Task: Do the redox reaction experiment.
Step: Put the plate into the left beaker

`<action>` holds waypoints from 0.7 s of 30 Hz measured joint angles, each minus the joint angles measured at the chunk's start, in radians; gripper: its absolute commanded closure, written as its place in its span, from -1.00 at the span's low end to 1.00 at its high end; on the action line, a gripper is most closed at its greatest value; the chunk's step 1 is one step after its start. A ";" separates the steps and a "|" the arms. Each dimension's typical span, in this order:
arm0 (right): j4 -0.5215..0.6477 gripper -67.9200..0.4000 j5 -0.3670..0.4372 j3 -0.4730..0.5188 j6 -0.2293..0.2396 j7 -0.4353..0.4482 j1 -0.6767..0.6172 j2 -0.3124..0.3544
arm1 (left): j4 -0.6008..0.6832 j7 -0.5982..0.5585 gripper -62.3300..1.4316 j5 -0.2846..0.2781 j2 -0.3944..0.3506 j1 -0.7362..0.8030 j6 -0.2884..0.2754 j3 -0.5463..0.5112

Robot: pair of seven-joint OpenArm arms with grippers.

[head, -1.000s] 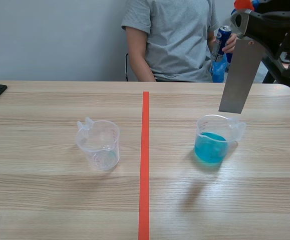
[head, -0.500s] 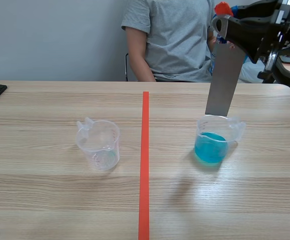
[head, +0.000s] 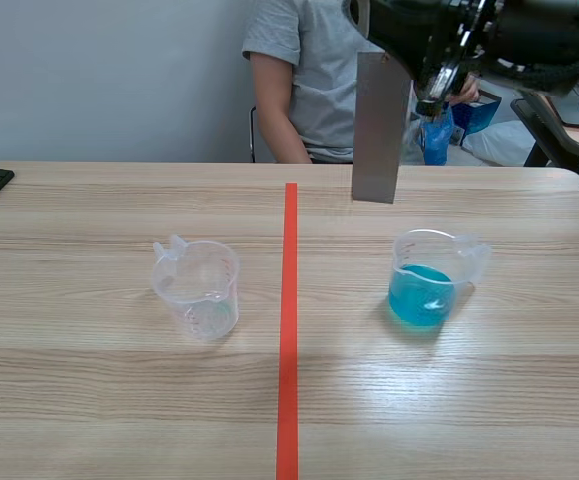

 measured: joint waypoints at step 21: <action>0.000 0.94 -0.198 0.001 0.002 -0.212 0.022 -0.443 | 0.000 0.000 0.82 0.000 -0.002 0.000 0.000 0.000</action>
